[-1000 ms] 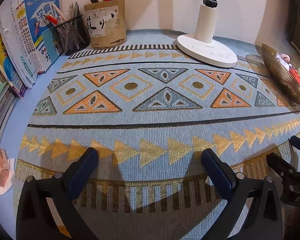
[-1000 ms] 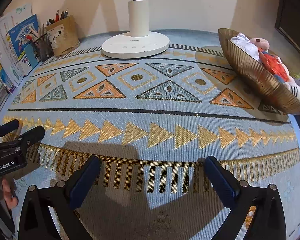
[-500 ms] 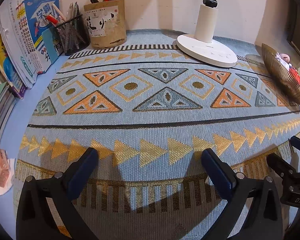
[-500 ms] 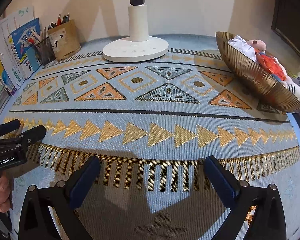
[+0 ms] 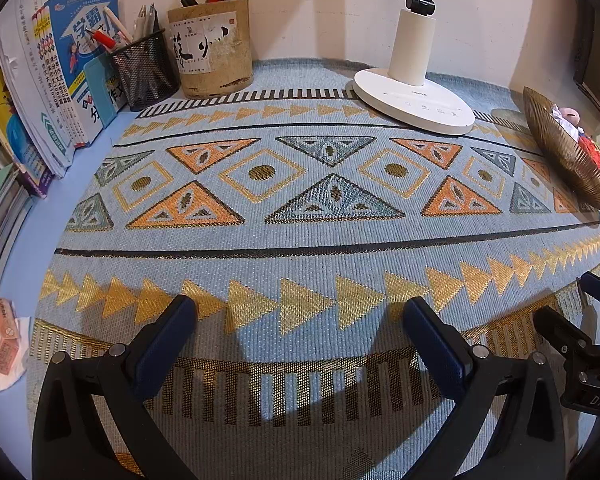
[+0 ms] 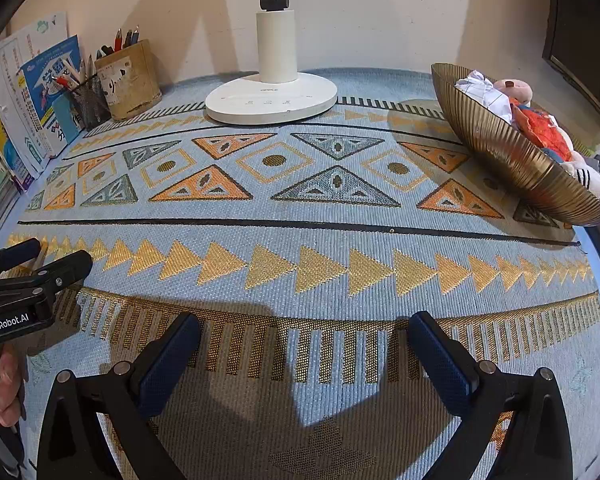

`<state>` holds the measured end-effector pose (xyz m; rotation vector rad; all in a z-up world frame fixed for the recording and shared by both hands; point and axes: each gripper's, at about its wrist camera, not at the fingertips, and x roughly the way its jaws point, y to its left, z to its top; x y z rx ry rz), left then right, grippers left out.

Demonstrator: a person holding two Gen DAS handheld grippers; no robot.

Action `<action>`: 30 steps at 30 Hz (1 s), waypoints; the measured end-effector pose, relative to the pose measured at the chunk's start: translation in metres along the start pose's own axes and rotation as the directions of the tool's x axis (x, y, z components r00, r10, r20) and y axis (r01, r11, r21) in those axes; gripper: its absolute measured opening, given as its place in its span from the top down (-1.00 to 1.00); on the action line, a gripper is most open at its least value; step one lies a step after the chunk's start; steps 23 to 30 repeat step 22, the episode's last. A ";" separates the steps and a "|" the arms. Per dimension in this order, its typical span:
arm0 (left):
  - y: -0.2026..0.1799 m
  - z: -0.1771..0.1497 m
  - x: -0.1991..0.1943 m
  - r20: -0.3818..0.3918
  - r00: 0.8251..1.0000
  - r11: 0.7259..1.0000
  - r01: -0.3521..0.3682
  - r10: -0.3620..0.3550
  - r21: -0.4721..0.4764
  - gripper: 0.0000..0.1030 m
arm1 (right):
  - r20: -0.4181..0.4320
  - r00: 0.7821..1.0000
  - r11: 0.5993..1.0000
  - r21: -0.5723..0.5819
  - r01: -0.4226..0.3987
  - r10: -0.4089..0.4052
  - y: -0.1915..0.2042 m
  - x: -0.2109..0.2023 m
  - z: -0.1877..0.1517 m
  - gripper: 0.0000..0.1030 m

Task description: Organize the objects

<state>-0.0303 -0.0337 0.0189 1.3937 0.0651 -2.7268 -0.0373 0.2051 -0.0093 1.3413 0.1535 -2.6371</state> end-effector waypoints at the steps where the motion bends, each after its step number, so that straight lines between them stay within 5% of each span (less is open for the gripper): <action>1: 0.000 0.000 0.000 0.000 1.000 1.000 0.000 0.000 0.000 -1.00 | 0.000 1.000 1.000 0.000 0.000 0.000 0.000 0.000 0.000 -1.00; 30: -0.002 0.000 0.000 0.000 1.000 1.000 0.000 0.000 -0.001 -1.00 | 0.000 1.000 1.000 -0.001 -0.001 0.001 0.001 0.000 0.000 -1.00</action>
